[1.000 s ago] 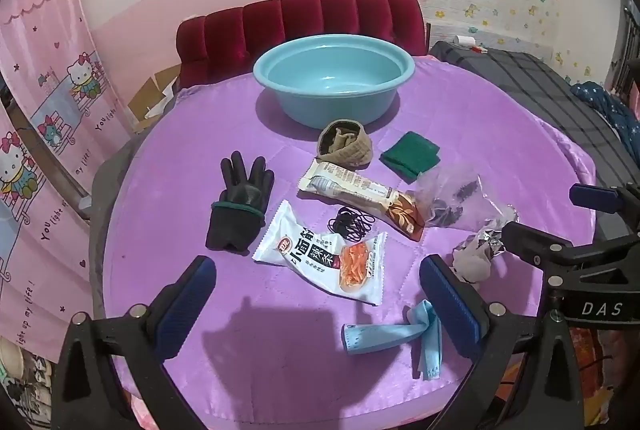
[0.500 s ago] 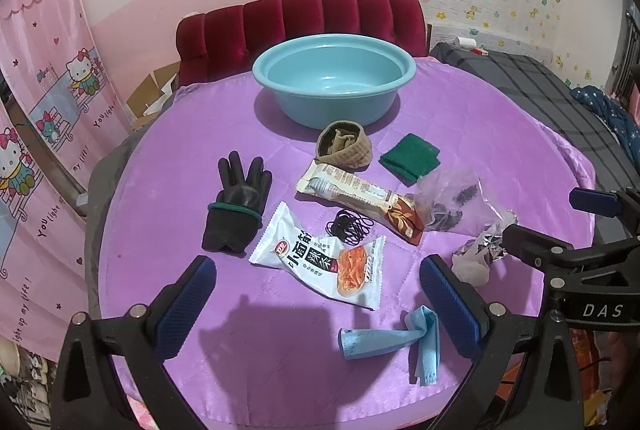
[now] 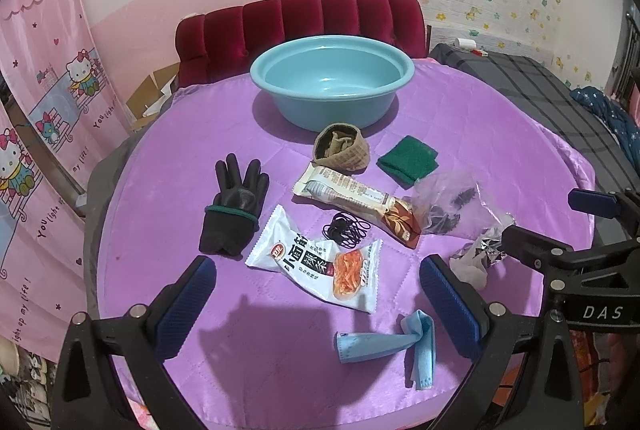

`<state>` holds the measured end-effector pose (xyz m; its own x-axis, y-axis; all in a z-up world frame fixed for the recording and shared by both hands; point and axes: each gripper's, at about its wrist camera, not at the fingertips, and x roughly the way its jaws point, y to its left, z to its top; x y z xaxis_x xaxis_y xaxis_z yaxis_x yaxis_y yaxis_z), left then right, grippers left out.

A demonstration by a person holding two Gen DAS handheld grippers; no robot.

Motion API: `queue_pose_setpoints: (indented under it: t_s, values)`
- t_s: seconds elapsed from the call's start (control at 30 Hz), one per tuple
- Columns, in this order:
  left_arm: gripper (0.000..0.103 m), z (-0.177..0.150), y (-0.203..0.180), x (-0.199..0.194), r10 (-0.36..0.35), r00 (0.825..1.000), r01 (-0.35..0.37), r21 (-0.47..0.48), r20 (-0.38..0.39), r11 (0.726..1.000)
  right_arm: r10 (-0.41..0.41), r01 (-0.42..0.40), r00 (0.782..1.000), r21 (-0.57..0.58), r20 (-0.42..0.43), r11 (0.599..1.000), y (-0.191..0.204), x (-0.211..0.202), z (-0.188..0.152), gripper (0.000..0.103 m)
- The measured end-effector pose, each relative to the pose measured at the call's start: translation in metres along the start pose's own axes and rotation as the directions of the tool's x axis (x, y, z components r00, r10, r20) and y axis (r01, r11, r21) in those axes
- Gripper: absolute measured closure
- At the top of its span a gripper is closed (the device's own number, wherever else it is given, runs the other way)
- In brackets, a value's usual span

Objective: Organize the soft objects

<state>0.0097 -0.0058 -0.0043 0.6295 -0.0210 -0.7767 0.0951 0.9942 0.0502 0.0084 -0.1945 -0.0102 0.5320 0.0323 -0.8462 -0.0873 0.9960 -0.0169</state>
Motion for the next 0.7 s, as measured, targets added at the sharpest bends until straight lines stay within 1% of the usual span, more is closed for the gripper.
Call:
queue_pose_setpoints:
  t_s: [0.43,0.7]
  values:
    - [0.0,-0.0018,0.0016,-0.0008,0.007,1.0,-0.007,-0.006,-0.002,1.0,-0.005,0.005,1.0,-0.03,-0.013,1.0,0.0033,0.003,-0.0016,0.0]
    - [0.0,-0.0054,0.0023,0.0014,0.005,1.0,-0.005,-0.005,-0.016,1.0,0.0,-0.001,1.0,-0.02,-0.02,1.0,-0.0036,0.0039,-0.0031,0.0]
